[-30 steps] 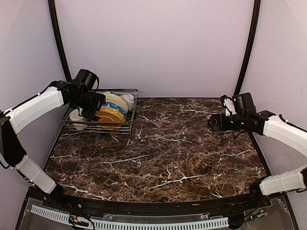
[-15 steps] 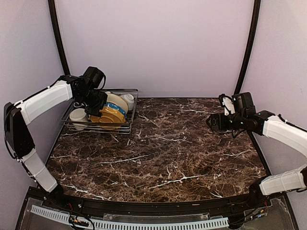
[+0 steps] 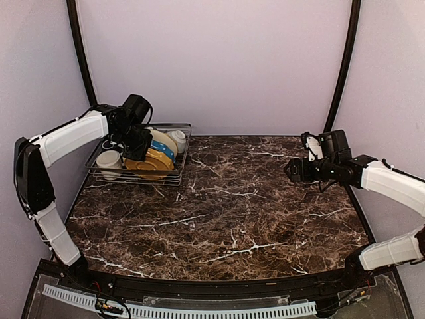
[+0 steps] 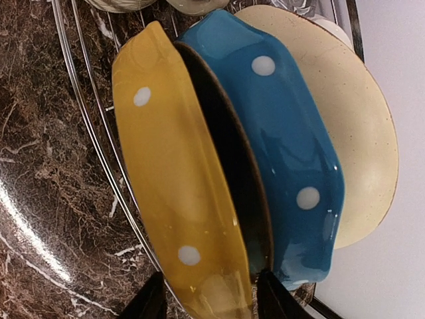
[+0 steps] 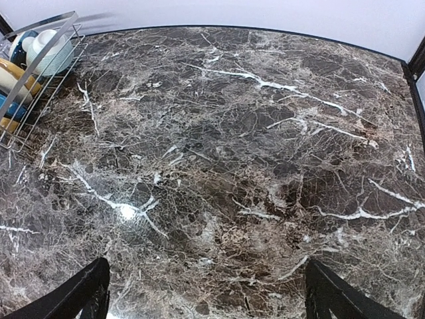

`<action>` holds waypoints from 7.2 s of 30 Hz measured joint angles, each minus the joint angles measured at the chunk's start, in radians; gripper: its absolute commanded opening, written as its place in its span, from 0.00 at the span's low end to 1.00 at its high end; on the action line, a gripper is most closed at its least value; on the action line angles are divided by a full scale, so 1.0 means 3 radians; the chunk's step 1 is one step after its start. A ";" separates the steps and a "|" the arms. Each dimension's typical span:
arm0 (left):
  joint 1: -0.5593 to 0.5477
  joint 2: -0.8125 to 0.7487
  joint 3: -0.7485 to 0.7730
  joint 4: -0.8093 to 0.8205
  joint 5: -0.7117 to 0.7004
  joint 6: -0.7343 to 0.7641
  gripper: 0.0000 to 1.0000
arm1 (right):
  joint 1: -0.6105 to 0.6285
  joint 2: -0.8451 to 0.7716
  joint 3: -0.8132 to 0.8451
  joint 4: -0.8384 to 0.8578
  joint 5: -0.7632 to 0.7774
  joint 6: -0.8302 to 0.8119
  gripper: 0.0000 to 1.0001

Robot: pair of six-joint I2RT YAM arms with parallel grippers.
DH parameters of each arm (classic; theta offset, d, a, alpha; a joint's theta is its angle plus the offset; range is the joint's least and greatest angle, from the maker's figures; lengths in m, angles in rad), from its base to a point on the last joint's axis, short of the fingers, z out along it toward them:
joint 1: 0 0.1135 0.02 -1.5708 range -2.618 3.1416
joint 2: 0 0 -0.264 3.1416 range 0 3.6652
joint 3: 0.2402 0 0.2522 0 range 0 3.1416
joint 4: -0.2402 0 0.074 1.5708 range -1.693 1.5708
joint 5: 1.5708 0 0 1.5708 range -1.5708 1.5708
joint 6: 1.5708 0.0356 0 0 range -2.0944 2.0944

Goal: Unload the mixed dishes from the dish rack
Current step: Grab the plate from the dish rack, then pass from the left arm to the right, then place the plate at the center of the board.

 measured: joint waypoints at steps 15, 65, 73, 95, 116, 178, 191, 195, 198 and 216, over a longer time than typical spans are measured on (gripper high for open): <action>0.0000 0.0281 0.0305 -0.0211 0.0014 -0.0086 0.20 | 0.0004 0.0000 -0.0061 0.0042 0.0000 0.0024 0.99; 0.0055 0.0392 0.1272 -0.1174 0.0042 0.0281 0.01 | 0.0251 0.0593 0.0184 0.0435 -0.0309 0.0043 0.99; 0.0036 -0.0168 0.1016 -0.0977 0.0000 0.0655 0.01 | 0.0354 0.0704 0.0301 0.0450 -0.0301 0.0052 0.99; 0.0013 -0.1114 -0.0151 -0.0271 0.0098 0.0829 0.01 | 0.0493 0.0851 0.0389 0.0449 -0.0230 0.0067 0.99; 0.0013 -0.2132 -0.1031 0.0170 0.0539 0.1167 0.01 | 0.0656 0.0993 0.0584 0.0408 -0.0148 0.0136 0.99; -0.0646 -0.0534 -0.2305 0.4007 0.3126 0.2406 0.76 | 0.0345 0.1575 -0.0554 0.3580 -0.2928 0.2959 0.00; -0.0623 -0.1195 -0.2179 0.2773 0.2330 0.3330 0.99 | -0.0116 0.0876 -0.0933 0.2560 -0.2597 0.2427 0.00; -0.0623 -0.1452 -0.2146 0.2435 0.2069 0.3593 0.99 | -0.0413 0.0468 -0.0987 0.2024 -0.2336 0.2148 0.00; -0.0623 -0.1630 -0.2129 0.2249 0.1915 0.3773 0.99 | -0.0680 0.0229 -0.1095 0.1673 -0.2168 0.2010 0.00; -0.0623 -0.2042 -0.2219 0.2000 0.1554 0.4269 0.99 | -0.0271 0.0046 -0.1113 0.0589 -0.2319 0.1113 0.00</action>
